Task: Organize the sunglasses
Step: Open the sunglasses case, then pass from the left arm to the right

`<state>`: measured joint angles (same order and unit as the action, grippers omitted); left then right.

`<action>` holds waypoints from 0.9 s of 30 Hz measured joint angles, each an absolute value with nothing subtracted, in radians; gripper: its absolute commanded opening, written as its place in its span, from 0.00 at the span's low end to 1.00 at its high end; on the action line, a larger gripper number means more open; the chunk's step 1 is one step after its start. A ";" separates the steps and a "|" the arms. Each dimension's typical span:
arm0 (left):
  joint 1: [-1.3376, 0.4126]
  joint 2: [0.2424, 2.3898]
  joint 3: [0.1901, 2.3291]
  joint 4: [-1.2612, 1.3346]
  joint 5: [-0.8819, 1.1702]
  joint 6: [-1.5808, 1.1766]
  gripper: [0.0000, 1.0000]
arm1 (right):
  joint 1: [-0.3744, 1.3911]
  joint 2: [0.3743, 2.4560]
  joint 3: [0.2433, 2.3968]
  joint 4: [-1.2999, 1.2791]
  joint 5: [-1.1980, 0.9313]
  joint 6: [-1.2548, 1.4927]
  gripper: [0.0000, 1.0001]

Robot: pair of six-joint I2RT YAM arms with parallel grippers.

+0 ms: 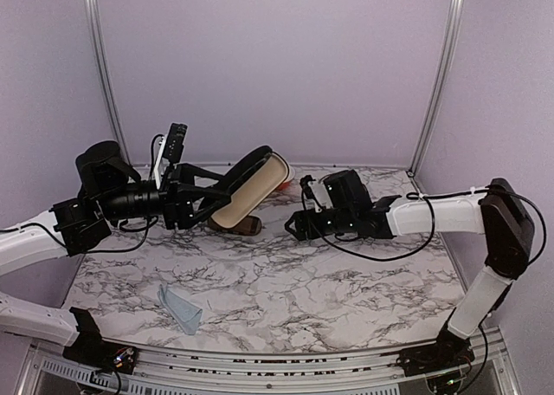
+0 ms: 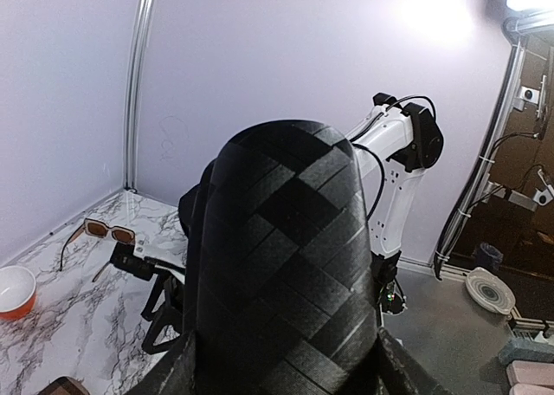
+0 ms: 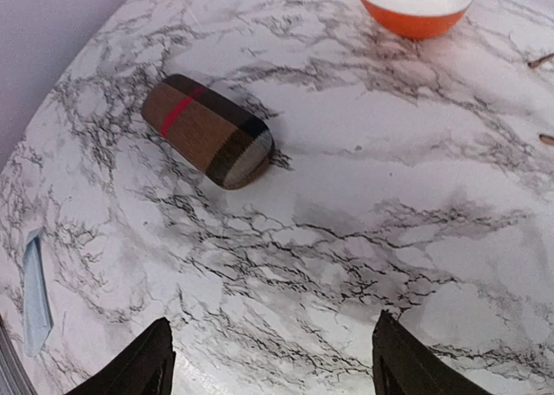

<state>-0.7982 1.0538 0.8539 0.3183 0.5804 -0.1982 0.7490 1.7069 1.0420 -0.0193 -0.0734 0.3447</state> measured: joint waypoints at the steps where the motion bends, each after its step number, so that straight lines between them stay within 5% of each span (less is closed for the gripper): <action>1: -0.798 1.054 0.854 0.318 0.574 -0.198 0.35 | 0.749 1.677 1.028 -0.006 -0.086 0.339 0.77; 10: -0.790 1.053 0.854 0.334 0.530 -0.217 0.34 | 0.786 1.397 0.869 0.237 -0.331 0.304 0.81; 27: -0.789 1.073 0.853 0.445 0.523 -0.316 0.34 | 0.932 1.428 0.868 0.648 -0.352 0.391 0.77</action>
<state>-0.7891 1.0725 0.8532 0.4454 0.5228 -0.3161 0.9318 1.4284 0.8680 0.6476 -0.3523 0.3912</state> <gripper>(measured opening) 0.606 0.778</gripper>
